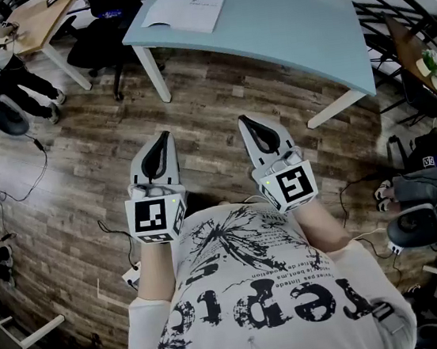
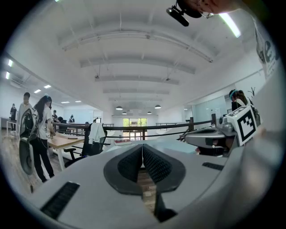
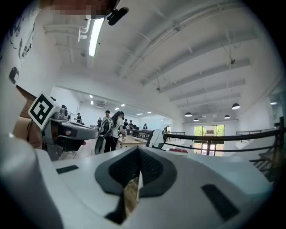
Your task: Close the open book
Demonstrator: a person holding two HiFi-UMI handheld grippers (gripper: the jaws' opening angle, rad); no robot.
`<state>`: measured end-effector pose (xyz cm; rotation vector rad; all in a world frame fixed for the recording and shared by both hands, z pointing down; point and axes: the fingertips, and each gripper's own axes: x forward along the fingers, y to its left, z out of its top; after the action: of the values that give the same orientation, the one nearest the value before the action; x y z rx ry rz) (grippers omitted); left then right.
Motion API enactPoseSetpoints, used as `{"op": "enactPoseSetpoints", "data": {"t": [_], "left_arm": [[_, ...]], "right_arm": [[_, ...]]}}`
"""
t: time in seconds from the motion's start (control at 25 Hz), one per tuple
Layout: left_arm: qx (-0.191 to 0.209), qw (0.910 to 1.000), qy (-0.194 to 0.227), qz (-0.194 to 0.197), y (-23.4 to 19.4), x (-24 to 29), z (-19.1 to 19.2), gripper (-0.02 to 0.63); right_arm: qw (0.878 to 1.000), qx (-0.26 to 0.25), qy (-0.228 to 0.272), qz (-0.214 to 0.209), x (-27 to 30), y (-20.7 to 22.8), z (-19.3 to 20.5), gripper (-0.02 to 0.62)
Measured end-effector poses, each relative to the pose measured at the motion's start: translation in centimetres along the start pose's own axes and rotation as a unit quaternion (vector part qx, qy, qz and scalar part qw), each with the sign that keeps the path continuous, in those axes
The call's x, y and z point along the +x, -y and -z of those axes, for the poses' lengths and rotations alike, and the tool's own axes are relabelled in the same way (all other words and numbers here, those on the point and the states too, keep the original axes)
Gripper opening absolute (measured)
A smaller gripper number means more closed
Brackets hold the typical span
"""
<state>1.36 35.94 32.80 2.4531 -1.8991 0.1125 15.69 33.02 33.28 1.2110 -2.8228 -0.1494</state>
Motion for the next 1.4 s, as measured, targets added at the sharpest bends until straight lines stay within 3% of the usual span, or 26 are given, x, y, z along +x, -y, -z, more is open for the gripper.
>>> {"op": "enactPoseSetpoints", "data": {"t": [0.36,0.88,1.16,1.4], "left_arm": [[-0.002,1.0000,-0.004,0.000,0.4,0.5,0.3,0.018],[-0.020,0.9994,-0.027,-0.006,-1.8,3.3,2.2,0.019],[-0.020,0.9993,-0.032,0.000,-6.3,7.9,3.1,0.018],[-0.023,0.9988,-0.035,0.025,-13.6,15.2,3.0,0.019]], "right_arm": [[1.000,-0.003,-0.005,-0.007,0.0,0.3,0.4,0.007],[0.999,0.033,-0.021,0.014,3.0,2.5,2.2,0.009],[0.999,0.032,-0.017,0.033,8.8,4.0,3.1,0.009],[0.997,0.035,-0.025,0.062,18.1,6.0,3.4,0.009]]}}
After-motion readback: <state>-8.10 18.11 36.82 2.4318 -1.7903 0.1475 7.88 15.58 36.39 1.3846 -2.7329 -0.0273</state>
